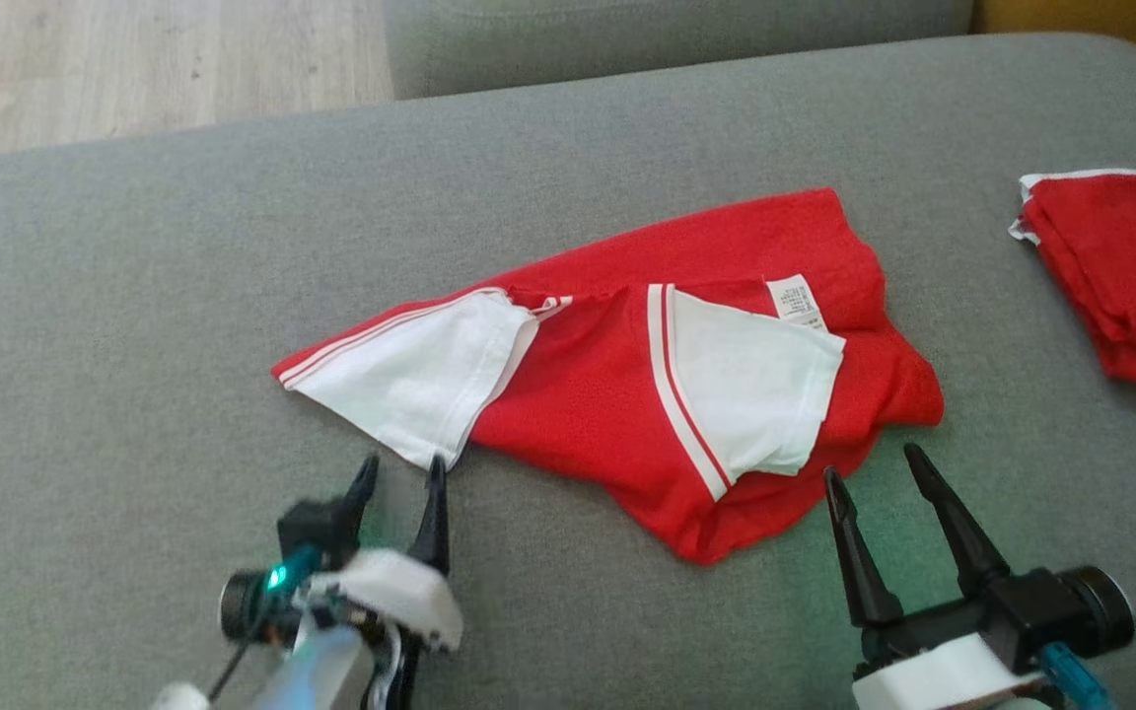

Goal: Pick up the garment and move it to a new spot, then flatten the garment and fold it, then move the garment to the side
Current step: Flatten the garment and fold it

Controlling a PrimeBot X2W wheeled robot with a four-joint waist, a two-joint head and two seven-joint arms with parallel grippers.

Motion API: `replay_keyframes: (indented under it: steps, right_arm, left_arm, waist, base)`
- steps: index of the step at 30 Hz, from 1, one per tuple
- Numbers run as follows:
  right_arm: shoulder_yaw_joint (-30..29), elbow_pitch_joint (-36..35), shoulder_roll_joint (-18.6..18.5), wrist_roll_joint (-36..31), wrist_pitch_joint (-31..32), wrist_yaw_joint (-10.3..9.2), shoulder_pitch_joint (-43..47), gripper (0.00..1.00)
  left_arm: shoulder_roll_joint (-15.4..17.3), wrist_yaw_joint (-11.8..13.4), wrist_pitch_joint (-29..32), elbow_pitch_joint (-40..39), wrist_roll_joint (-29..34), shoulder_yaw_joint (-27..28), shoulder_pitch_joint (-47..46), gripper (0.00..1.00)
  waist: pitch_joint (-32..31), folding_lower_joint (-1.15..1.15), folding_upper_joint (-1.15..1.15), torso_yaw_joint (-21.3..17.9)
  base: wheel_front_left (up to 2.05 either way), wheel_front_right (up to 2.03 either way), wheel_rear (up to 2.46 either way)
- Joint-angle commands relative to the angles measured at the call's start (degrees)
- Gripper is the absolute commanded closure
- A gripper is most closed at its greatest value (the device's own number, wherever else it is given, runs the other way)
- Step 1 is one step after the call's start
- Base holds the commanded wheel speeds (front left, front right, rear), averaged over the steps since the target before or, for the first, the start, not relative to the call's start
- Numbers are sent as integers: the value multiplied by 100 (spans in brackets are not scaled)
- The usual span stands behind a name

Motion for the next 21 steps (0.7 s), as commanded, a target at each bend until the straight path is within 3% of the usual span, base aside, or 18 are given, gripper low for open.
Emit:
replay_keyframes:
  steps: [1,6,14,15,17,19,21]
  right_arm:
    - [142,-146,-38,-53,-37,-4,-213,0]
    - [161,-130,-39,-97,-37,-4,-292,0]
    - [135,-125,-39,-110,-37,-4,-301,0]
    - [135,-123,-39,-109,-37,-4,-294,0]
    - [135,-113,-39,-105,-37,-4,-282,0]
    - [131,-105,-39,-98,-37,-4,-272,0]
    - [129,-101,-39,-89,-37,-4,-259,0]
  left_arm:
    - [13,-35,-90,-55,-32,199,-217,0]
    - [-126,-258,-111,448,-66,142,-598,0]
    - [-195,-244,-115,1187,-26,-162,-837,0]
    - [-199,-258,-113,1243,-40,-203,-838,16]
    - [-204,-296,-95,1327,-72,-294,-824,57]
    - [-206,-348,-43,1342,-119,-428,-791,82]
    - [-207,-357,76,1348,-167,-596,-749,96]
  waist:
    - [42,0,0,2]
    - [173,0,0,-35]
    - [200,0,0,-84]
    - [190,0,0,-87]
    - [168,0,0,-92]
    - [149,0,0,-88]
    - [125,0,0,-80]
  base:
    - [0,0,0]
    - [0,0,0]
    - [0,0,0]
    - [0,0,0]
    - [0,0,0]
    - [0,0,0]
    - [0,0,0]
